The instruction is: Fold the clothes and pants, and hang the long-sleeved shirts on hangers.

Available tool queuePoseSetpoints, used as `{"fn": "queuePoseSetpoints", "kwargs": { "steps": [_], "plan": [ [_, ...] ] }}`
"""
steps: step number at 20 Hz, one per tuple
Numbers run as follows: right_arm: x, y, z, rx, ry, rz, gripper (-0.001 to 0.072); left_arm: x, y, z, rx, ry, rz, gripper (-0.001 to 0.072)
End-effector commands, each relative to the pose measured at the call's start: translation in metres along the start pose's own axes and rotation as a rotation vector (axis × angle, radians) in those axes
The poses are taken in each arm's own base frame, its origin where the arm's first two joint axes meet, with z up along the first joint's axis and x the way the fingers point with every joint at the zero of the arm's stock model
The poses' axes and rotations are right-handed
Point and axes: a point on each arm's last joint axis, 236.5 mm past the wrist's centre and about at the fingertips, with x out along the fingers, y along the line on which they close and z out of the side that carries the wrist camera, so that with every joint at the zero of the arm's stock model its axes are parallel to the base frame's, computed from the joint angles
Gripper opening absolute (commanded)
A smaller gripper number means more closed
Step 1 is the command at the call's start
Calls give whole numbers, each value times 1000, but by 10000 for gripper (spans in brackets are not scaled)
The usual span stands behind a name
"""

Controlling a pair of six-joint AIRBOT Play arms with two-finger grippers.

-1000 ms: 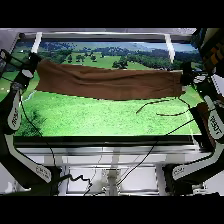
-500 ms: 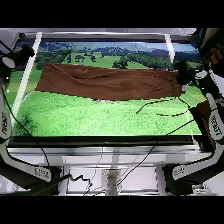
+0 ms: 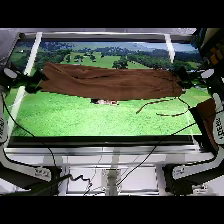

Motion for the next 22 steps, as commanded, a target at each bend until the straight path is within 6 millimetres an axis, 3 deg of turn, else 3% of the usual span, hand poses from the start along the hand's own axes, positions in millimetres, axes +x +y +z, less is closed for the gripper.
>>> {"fn": "queuePoseSetpoints", "kwargs": {
  "steps": [1,7,15,16,18,19,20,21,22],
  "plan": [
    [-2,-5,-3,-35,17,-19,680,6,27,-16,-121,39,93,683],
    [-2,-6,0,-45,2,-26,680,32,36,2,-128,-48,101,683],
    [-2,-4,6,-43,-24,-19,680,81,21,33,-143,-225,-2,681],
    [-2,-4,6,-43,-25,-19,680,81,16,41,-135,-268,-22,642],
    [-2,-4,7,-44,-25,-19,680,74,6,59,-126,-346,-59,449],
    [-2,-4,7,-44,-25,-19,679,71,3,62,-122,-362,-68,307],
    [-2,-4,7,-44,-25,-19,677,65,-1,65,-98,-371,-71,104],
    [-2,-4,6,-45,-22,-17,636,58,-6,68,-44,-384,-72,13],
    [-3,-2,4,-44,-12,-13,482,47,-14,71,34,-399,-71,13]
  ]
}}
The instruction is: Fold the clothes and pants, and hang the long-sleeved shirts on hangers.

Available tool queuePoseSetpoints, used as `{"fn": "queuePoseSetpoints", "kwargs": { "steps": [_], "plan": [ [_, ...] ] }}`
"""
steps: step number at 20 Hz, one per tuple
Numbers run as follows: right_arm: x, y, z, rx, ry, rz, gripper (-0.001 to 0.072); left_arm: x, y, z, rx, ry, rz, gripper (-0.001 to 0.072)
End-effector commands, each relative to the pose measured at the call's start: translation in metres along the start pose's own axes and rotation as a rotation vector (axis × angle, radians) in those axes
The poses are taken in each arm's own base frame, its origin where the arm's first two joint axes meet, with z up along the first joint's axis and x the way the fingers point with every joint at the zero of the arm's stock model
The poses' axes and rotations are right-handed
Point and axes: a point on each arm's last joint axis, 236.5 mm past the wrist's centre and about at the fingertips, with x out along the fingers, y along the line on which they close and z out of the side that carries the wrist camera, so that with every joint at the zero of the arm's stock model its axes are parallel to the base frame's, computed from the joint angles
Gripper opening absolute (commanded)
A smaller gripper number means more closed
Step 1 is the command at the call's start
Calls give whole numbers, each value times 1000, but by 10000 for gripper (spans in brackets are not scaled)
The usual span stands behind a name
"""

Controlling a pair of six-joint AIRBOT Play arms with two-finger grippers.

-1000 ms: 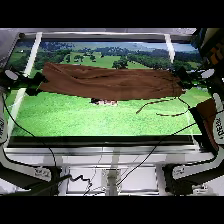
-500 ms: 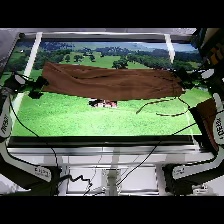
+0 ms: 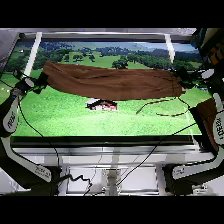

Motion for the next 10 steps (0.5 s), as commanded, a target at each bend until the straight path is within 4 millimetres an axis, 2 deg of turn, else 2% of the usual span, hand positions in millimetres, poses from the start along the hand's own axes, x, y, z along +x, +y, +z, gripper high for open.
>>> {"fn": "queuePoseSetpoints", "kwargs": {
  "steps": [1,2,5,6,7,8,10],
  "plan": [
    [-3,4,-4,-1,16,8,374,-23,-29,25,186,-85,-57,12],
    [-6,6,-5,-5,22,11,311,-38,-40,34,253,-104,-70,12],
    [-24,26,-9,-62,28,40,303,-88,-61,58,394,-151,-68,13],
    [-34,37,-10,-108,25,58,205,-106,-63,65,428,-158,-55,13],
    [-45,51,-12,-170,21,78,85,-120,-62,67,466,-152,-32,13],
    [-57,68,-14,-239,10,104,32,-132,-55,66,506,-127,8,13],
    [-77,109,-22,-342,-21,166,32,-143,-28,47,558,-9,110,13]
  ]
}}
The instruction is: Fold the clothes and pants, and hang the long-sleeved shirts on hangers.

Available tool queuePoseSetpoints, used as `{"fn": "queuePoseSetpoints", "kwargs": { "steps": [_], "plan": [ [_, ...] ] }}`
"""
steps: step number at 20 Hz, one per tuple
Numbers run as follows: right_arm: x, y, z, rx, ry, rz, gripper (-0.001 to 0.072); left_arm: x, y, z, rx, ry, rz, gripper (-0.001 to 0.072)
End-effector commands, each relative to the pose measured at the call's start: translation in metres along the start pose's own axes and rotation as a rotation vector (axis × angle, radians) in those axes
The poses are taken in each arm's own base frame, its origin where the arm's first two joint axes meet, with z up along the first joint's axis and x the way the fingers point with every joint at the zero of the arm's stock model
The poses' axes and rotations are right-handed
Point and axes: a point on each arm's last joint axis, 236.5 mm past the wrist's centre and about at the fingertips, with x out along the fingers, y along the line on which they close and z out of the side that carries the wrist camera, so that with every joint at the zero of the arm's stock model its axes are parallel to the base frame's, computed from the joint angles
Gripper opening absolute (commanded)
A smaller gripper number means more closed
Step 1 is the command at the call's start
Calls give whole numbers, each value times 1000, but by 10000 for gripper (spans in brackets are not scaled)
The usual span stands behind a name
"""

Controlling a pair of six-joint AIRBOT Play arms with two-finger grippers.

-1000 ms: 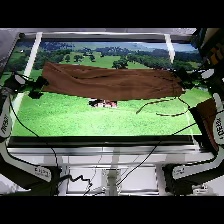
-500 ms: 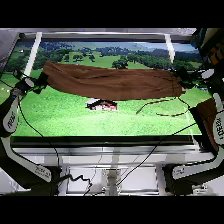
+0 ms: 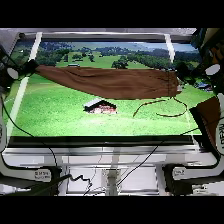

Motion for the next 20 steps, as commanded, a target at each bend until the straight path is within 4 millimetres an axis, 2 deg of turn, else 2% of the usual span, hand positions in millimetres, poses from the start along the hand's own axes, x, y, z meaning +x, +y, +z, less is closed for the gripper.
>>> {"fn": "queuePoseSetpoints", "kwargs": {
  "steps": [1,3,5,7,9,11,13,15,18,20],
  "plan": [
    [-25,68,-9,-192,-18,94,32,-32,29,-38,131,204,123,13],
    [-20,110,-36,-259,21,151,31,-32,39,-73,121,301,145,13],
    [-10,150,-72,-328,79,205,31,-33,49,-114,94,388,168,13],
    [-2,184,-100,-387,98,250,30,-39,61,-150,63,449,191,13],
    [9,214,-125,-417,103,293,29,-45,74,-171,13,464,215,13],
    [27,234,-152,-419,124,318,29,-46,84,-176,-24,446,228,13],
    [50,249,-183,-424,180,329,28,-45,85,-168,-28,419,226,14],
    [75,269,-206,-415,227,347,28,-44,76,-146,-19,330,195,14],
    [111,297,-233,-395,293,366,28,-51,50,-84,7,92,115,14],
    [129,313,-256,-411,346,382,28,-67,34,-37,14,-85,62,14]
  ]
}}
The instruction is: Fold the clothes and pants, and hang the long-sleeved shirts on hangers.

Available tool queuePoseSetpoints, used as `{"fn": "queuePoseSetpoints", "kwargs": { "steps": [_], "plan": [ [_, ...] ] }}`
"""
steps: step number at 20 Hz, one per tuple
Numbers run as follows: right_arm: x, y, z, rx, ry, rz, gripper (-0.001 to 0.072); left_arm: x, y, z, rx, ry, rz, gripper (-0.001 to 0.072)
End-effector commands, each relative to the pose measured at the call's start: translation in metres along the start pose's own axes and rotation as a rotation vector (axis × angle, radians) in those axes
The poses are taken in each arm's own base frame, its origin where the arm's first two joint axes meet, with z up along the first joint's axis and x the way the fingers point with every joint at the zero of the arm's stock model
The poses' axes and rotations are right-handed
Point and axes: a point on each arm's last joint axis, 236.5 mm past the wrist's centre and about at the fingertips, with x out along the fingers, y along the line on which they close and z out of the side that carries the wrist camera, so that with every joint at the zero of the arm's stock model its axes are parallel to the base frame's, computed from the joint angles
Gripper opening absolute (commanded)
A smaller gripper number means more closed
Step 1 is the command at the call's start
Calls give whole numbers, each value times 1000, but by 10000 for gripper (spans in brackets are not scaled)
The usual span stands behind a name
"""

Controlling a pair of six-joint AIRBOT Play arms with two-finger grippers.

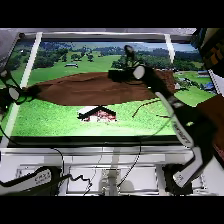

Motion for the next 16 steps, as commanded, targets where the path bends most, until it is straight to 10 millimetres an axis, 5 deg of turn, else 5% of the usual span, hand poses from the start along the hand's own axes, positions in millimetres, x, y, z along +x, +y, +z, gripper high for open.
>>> {"fn": "queuePoseSetpoints", "kwargs": {
  "steps": [1,8,12,16],
  "plan": [
    [55,30,-21,16,80,60,28,-41,-23,73,-2,-303,-92,14],
    [130,94,-61,188,26,210,27,-111,-95,92,46,-441,-262,14],
    [141,143,-108,173,87,265,28,-133,-161,82,117,-494,-406,14],
    [142,178,-127,140,74,301,27,-147,-215,60,180,-499,-517,14]
  ]
}}
